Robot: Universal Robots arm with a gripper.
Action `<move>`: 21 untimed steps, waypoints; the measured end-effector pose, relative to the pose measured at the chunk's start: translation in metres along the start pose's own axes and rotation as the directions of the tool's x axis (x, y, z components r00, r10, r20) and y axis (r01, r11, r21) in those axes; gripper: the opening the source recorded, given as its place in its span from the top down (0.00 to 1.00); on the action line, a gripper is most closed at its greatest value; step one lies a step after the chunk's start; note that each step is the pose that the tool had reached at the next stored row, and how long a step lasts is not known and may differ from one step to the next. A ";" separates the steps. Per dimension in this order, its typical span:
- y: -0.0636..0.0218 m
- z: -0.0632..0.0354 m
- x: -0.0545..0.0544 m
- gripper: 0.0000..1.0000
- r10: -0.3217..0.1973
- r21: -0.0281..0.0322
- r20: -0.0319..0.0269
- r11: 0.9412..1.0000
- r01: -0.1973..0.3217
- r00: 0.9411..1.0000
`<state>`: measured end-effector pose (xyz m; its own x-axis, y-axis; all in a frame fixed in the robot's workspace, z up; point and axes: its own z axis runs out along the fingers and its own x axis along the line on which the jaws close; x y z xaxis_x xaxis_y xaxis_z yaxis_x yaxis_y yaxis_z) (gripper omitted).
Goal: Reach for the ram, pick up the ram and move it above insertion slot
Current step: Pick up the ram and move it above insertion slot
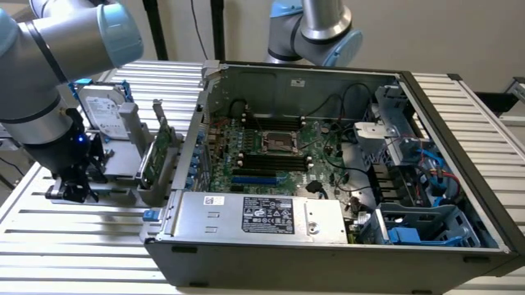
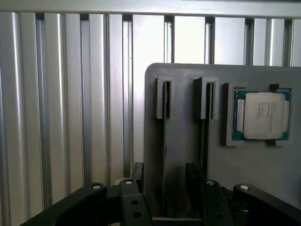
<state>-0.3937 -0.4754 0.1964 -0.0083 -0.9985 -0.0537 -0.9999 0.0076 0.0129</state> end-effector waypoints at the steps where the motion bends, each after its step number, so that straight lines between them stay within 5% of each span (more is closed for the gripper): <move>1: 0.0000 0.0005 0.000 0.52 0.000 0.000 0.000 1.000 0.000 1.000; 9: -0.0016 0.0008 0.000 0.54 0.000 0.000 0.002 1.000 0.000 1.000; 12: -0.0022 0.0009 0.000 0.72 0.000 0.000 0.002 1.000 0.000 1.000; 21: -0.0029 0.0008 0.000 0.86 0.000 0.000 0.002 1.000 0.000 1.000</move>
<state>-0.3908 -0.4754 0.1956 -0.0083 -0.9984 -0.0555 -0.9999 0.0076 0.0130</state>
